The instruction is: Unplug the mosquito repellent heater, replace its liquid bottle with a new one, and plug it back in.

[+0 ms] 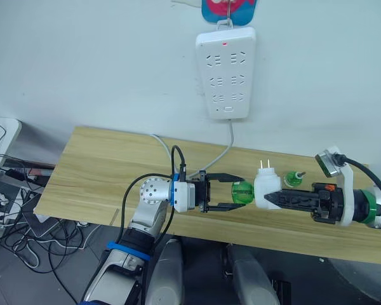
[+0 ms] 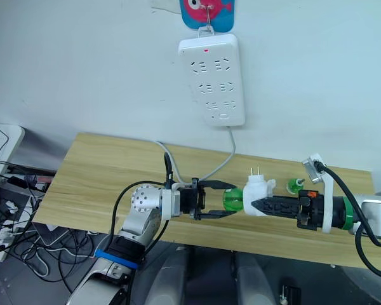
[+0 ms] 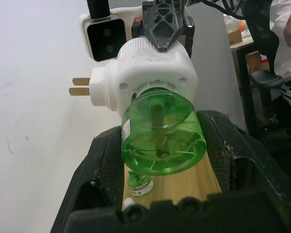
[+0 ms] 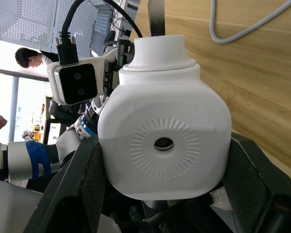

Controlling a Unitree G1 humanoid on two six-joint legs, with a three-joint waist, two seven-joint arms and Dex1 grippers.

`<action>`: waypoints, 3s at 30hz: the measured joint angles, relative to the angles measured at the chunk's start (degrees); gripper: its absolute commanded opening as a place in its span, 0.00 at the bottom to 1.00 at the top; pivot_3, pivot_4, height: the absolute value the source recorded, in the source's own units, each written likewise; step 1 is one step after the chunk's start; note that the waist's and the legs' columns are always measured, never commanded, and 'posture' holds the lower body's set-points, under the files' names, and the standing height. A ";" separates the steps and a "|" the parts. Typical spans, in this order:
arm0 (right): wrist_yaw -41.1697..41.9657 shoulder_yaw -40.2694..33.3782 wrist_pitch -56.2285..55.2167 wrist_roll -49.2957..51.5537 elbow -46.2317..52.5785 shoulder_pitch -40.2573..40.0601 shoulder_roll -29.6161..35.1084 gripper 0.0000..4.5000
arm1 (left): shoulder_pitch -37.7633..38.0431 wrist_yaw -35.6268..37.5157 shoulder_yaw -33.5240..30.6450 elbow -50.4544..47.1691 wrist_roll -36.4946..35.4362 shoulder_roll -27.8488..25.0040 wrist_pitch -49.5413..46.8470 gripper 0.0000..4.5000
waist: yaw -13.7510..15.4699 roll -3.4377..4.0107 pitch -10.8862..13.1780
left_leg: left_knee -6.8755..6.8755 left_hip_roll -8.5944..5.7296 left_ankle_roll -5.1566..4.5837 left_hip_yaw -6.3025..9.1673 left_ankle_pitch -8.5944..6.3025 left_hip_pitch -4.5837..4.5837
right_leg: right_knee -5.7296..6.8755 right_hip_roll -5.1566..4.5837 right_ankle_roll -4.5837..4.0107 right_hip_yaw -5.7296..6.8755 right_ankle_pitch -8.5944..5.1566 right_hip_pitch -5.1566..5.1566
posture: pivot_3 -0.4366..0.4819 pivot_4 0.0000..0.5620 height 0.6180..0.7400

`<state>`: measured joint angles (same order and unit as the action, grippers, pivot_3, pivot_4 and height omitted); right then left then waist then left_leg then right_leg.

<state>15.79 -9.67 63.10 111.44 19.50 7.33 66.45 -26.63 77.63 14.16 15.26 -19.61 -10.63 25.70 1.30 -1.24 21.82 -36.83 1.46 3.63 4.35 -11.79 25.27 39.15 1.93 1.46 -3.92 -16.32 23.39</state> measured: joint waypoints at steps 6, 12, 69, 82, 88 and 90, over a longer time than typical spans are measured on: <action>0.71 1.89 -0.08 0.11 1.83 -0.15 -1.37 0.99 | -0.82 -0.73 2.15 -0.96 0.10 1.85 -0.46 0.50 | 0.00 0.00 0.00 | -0.06 -0.01 0.00 0.05 0.00 0.06 | 0.00 0.00 0.00 0.03 0.00 0.00 | 0.58 0.63 1.00; 0.58 2.06 -1.80 0.10 3.32 -2.27 -3.04 0.99 | -0.37 -2.31 2.13 -1.65 0.07 1.35 -1.85 0.50 | 0.02 0.00 0.00 | -0.07 0.00 0.00 0.10 0.00 0.06 | 0.02 0.00 -0.01 0.08 0.01 0.00 | 0.59 0.62 1.00; 1.72 -2.63 -9.18 0.10 12.13 -8.08 -2.46 0.00 | -0.69 -3.73 0.48 -2.73 -0.20 -2.12 -7.51 0.50 | 0.06 -0.06 -0.16 | -0.12 -0.01 -0.04 0.16 0.03 0.10 | -0.02 -0.02 0.04 0.12 0.10 -0.04 | 0.59 0.64 1.00; -2.75 -0.69 -9.47 0.10 6.83 6.25 -6.47 0.00 | 0.52 -3.15 1.37 -2.86 0.23 -2.25 -7.54 0.50 | 0.02 -0.05 -0.16 | -0.12 -0.01 -0.04 0.16 0.04 0.10 | -0.03 -0.03 -0.02 0.13 0.13 -0.03 | 0.58 0.61 1.00; -7.28 -0.67 -7.59 0.10 4.96 8.25 -6.28 0.00 | 1.31 -2.88 1.42 -3.32 0.23 -2.43 -7.56 0.50 | 0.04 -0.04 -0.17 | -0.11 -0.01 -0.04 0.18 0.04 0.11 | -0.03 -0.04 -0.24 0.16 0.26 -0.03 | 0.58 0.60 1.00; -8.34 -0.63 -7.07 0.10 4.77 8.27 -6.10 0.00 | 1.29 -2.76 1.43 -3.53 0.22 -2.40 -7.62 0.50 | 0.02 -0.04 -0.17 | -0.11 -0.01 -0.04 0.17 0.04 0.11 | -0.03 -0.04 -0.24 0.16 0.26 -0.03 | 0.58 0.60 1.00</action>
<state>7.45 -10.30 56.02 111.54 24.27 15.59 60.35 -25.35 74.87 15.59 11.72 -19.39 -13.03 18.08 1.33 -1.29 21.66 -36.94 1.45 3.58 4.51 -11.75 25.38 39.13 1.89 1.22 -3.75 -16.06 23.36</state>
